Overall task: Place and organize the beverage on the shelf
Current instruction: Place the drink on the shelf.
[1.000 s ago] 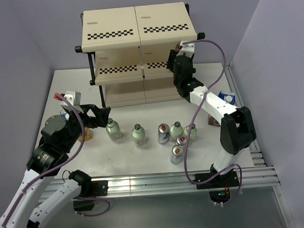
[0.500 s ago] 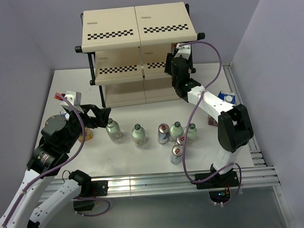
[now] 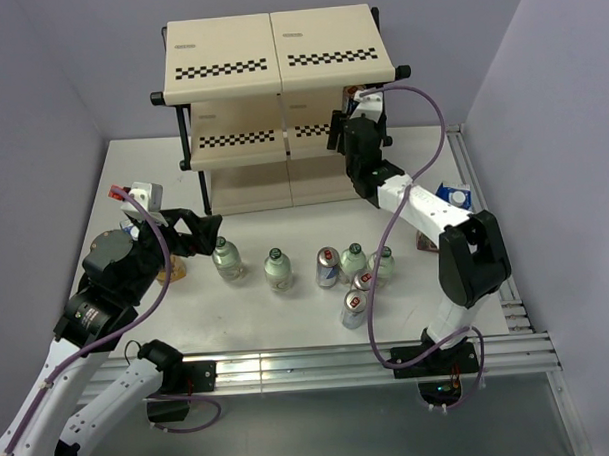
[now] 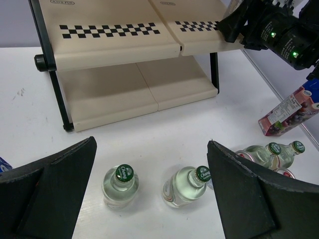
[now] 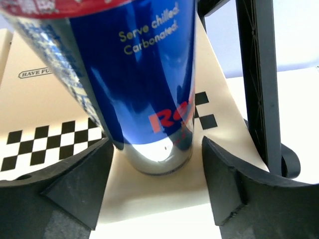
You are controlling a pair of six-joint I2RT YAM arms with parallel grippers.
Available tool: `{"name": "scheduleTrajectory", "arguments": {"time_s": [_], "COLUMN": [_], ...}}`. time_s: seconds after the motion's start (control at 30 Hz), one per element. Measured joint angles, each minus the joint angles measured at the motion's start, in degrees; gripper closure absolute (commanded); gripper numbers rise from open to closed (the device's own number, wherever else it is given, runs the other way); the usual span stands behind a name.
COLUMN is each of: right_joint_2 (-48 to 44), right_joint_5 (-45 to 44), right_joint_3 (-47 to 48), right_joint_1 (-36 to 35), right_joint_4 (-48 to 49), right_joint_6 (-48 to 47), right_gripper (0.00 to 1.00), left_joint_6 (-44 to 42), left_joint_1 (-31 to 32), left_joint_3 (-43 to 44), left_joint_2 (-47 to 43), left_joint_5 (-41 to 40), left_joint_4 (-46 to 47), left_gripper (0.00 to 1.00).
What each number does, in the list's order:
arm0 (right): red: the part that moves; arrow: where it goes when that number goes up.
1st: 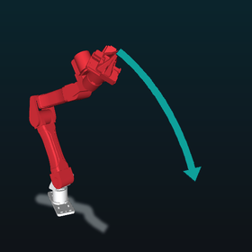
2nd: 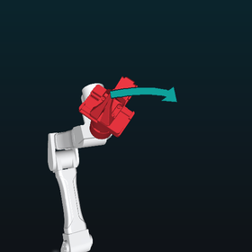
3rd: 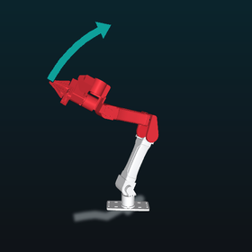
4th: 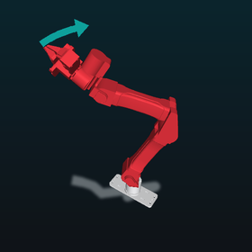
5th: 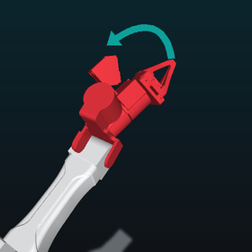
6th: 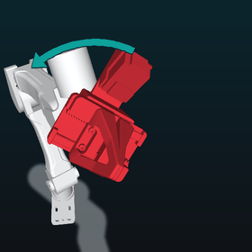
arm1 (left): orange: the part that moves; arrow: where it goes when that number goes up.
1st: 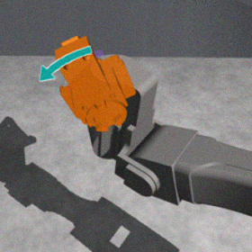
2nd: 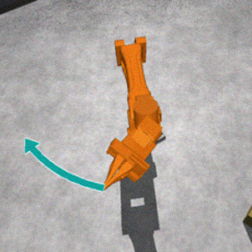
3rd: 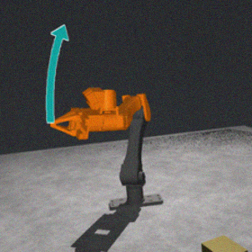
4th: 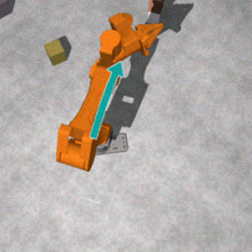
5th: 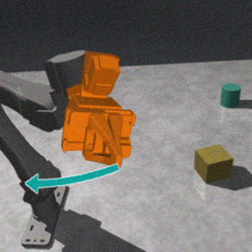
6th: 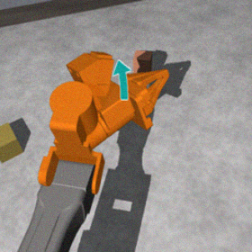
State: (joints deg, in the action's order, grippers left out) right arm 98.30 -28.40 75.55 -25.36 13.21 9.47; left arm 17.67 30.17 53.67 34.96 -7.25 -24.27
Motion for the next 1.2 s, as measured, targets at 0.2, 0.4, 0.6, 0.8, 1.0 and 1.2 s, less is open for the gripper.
{"name": "scheduleTrajectory", "arguments": {"time_s": [0.2,0.4,0.6,0.8,1.0,1.2], "right_joint_2": [-3.0,-6.6,-13.0,-24.5,-37.2,-50.5], "right_joint_5": [1.1,2.5,4.1,7.2,16.0,23.6], "right_joint_3": [-2.6,-5.9,-9.1,-12.5,-13.0,-15.6], "right_joint_1": [-0.2,-0.4,-0.9,-1.7,-1.8,-1.8], "right_joint_4": [0.1,0.0,-1.2,-7.3,-20.5,-35.7], "right_joint_6": [0.7,1.3,1.6,3.1,4.5,6.6], "right_gripper": [0.1,0.05,0.05,0.07,0.08,0.09], "left_joint_6": [0.0,1.1,4.0,7.5,10.3,11.1], "left_joint_1": [0.0,0.0,-0.1,-0.2,0.9,20.0], "left_joint_3": [0.0,0.0,0.5,3.8,10.2,20.4], "left_joint_2": [0.0,0.3,1.7,5.3,13.6,31.4], "left_joint_5": [-0.3,-2.4,-3.8,-3.0,1.3,-6.2], "left_joint_4": [0.0,0.0,-0.6,-1.3,-3.9,-7.6], "left_gripper": [0.0,0.01,0.01,0.0,0.01,0.0]}}
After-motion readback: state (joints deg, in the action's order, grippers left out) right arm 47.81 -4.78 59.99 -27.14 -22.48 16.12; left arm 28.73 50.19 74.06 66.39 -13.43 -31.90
